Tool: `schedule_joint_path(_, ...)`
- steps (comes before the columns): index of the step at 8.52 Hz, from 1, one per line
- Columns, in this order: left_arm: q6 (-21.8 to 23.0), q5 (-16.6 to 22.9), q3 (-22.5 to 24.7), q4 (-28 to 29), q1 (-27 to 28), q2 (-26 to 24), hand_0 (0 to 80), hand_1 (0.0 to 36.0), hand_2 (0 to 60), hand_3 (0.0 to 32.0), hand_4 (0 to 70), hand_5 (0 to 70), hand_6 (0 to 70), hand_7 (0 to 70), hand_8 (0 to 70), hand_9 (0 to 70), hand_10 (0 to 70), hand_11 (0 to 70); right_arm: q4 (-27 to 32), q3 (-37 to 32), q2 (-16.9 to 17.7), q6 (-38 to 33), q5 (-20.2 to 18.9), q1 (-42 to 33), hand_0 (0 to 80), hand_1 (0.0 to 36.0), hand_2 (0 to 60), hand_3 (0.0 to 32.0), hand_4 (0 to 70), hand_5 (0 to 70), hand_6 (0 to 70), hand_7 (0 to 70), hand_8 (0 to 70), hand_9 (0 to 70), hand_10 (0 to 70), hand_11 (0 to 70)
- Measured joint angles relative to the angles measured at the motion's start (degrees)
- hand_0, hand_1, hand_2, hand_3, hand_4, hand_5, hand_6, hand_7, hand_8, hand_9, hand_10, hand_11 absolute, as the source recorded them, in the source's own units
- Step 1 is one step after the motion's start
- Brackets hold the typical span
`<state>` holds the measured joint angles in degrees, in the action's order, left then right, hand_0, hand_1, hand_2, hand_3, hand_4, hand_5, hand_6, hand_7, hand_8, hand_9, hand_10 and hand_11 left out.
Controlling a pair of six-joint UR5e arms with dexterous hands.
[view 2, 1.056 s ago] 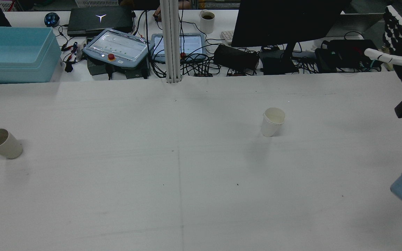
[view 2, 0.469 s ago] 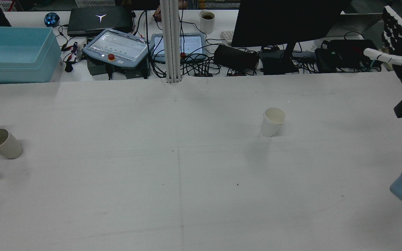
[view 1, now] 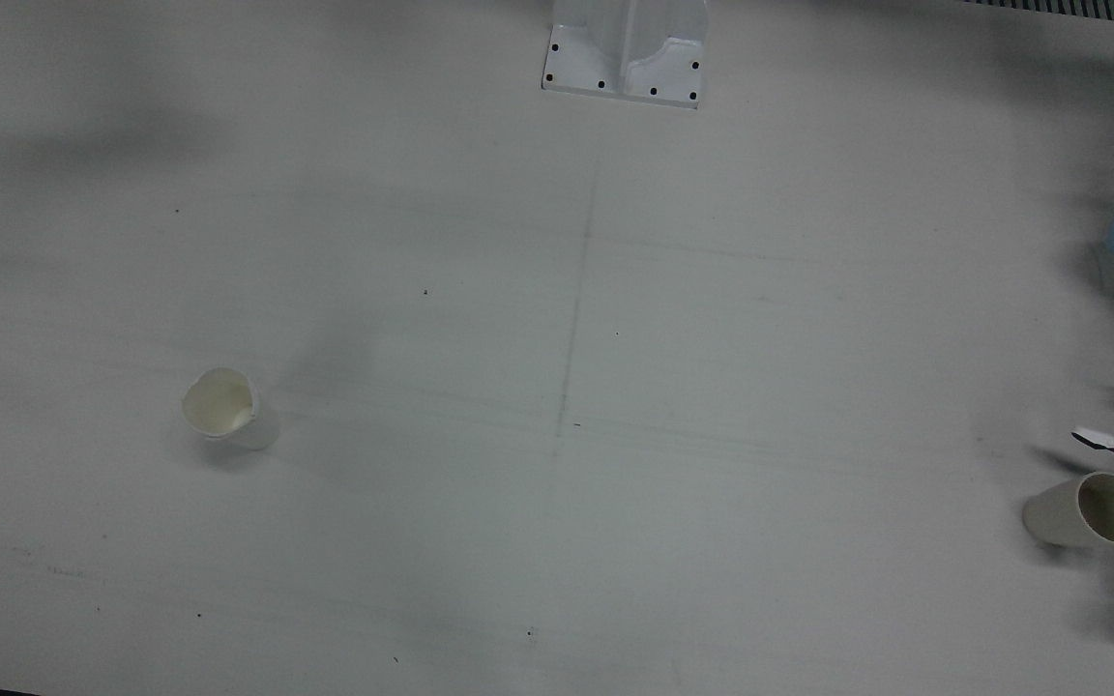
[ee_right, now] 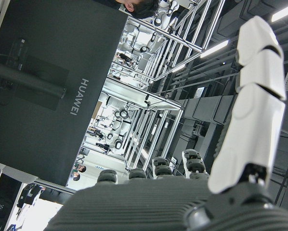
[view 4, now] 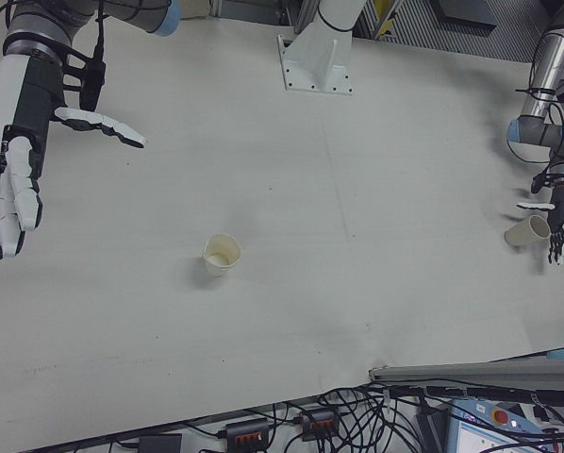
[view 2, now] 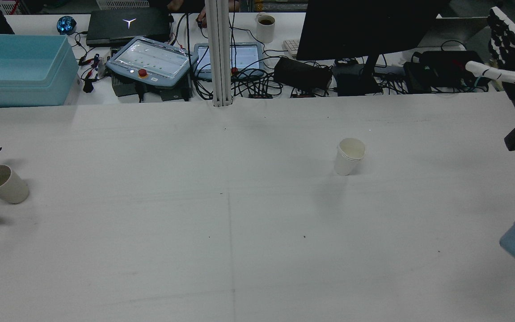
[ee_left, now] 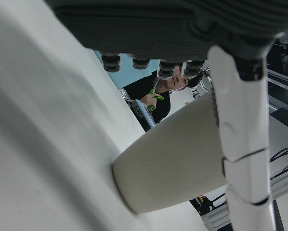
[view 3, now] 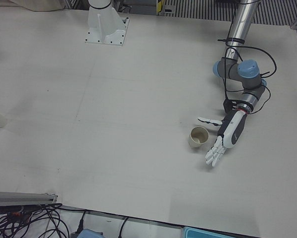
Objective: Pour water
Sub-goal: 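Reach the left hand to the beige cup and close fingers around it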
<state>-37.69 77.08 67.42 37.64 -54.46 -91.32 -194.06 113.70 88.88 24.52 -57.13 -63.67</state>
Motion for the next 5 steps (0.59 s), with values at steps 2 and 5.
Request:
schedule_joint_path(2,0.30,0.02,0.04,-0.26,0.57,-0.51,57.2,23.5,0.2,3.0,0.0,17.4,0.0,10.9,0.4,3.3,2.7,6.6,0.00,0.03,-0.19,0.00,0.00,0.01,50.7,19.3,14.6,5.4,6.8,5.7,2.6,8.4,0.0,0.2,0.5,2.7)
schedule_joint_path(5,0.76,0.03,0.51,-0.37,1.28,-1.37,57.1,23.9,2.5,0.0,0.0,31.4,0.0,12.4,0.0,2.6,3.8,8.2,0.02,-0.09,-0.35,0.00,0.00,-0.04,50.7,19.3,14.5,5.6,6.9,5.6,2.6,8.4,0.0,0.2,0.4,2.7)
